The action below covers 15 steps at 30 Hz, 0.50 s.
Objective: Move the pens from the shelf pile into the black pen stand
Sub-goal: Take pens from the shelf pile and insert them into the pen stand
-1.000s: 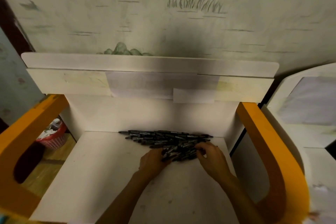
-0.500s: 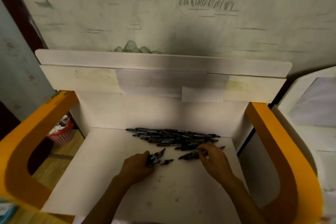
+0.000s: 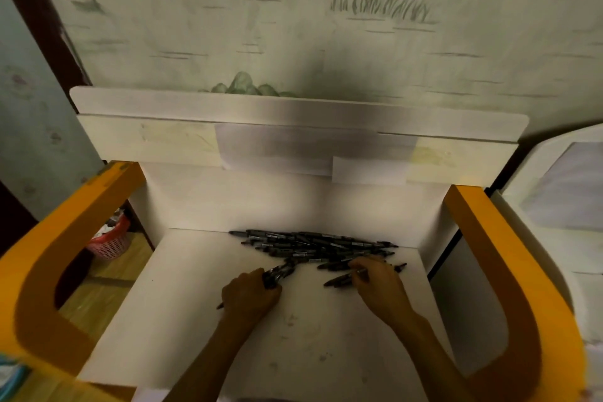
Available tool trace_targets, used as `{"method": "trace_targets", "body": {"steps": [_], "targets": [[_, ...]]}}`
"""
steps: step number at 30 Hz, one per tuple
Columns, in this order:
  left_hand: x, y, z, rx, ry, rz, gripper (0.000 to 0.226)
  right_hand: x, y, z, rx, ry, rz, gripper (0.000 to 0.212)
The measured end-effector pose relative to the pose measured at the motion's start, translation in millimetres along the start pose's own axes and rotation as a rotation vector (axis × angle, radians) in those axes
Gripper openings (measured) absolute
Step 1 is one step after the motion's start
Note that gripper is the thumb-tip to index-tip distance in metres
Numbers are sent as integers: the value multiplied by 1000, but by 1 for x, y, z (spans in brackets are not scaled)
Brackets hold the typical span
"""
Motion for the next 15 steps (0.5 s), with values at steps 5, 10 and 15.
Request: {"method": "trace_targets", "body": {"steps": [5,10,15], "targets": [[4,6,0,38,6,-105,34,3,-9,-5,-57,-1,-7,21],[4,9,-4,-10,-37,-33,20,5,-14,-7,-67,5,27,17],[3,5,-4,-43,-36,109,18,7,-17,-8,-69,10,46,15]]}}
Point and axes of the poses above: each hand's wrist, its own z-axis away from the middle knuckle, its own x-axis out of the palm, y = z × x, the point moved 1 cm from there along -z, towards the middle knuckle, and after that the axes turned 1 degree about x, right-handed, at the moved point
